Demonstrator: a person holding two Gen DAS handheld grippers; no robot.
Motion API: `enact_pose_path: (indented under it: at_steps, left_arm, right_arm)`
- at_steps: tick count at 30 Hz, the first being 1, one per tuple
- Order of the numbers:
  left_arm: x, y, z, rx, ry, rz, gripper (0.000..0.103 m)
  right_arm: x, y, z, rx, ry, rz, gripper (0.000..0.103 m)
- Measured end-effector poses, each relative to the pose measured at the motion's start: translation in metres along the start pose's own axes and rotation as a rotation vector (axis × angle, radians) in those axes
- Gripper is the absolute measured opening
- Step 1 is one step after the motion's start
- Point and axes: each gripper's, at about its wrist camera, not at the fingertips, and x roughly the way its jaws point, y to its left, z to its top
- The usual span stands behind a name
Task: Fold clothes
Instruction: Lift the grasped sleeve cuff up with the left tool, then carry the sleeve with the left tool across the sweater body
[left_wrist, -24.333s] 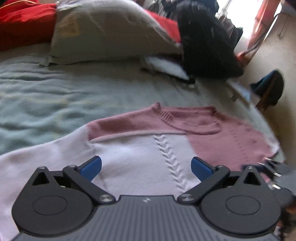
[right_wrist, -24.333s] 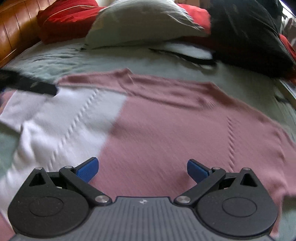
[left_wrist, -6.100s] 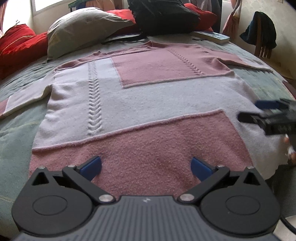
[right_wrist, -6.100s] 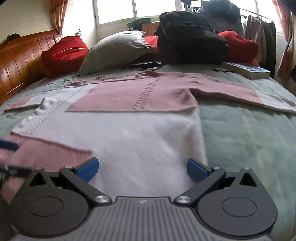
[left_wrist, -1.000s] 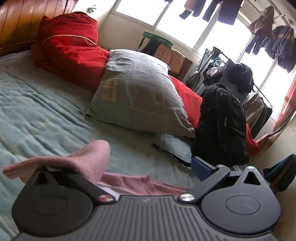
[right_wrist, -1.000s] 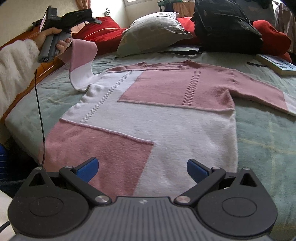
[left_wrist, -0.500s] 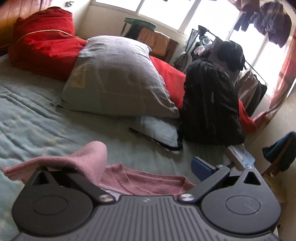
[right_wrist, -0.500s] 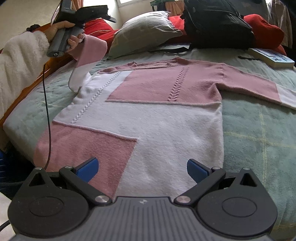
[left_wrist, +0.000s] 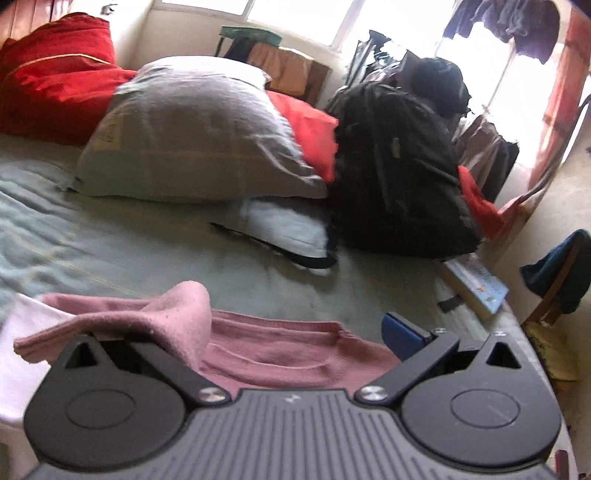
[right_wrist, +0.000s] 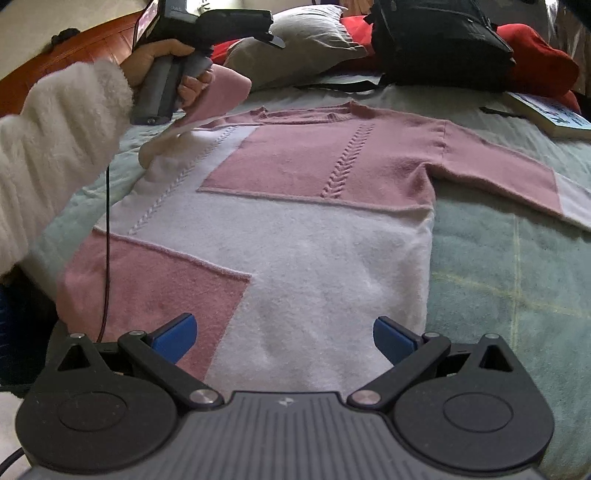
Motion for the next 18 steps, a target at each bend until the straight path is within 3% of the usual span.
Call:
enact_pose_path:
  at_steps: [18]
  left_arm:
    - [0.042, -0.045, -0.047, 0.107, 0.015, 0.020, 0.102]
  right_arm:
    - [0.006, -0.005, -0.014, 0.095, 0.037, -0.001, 0.103]
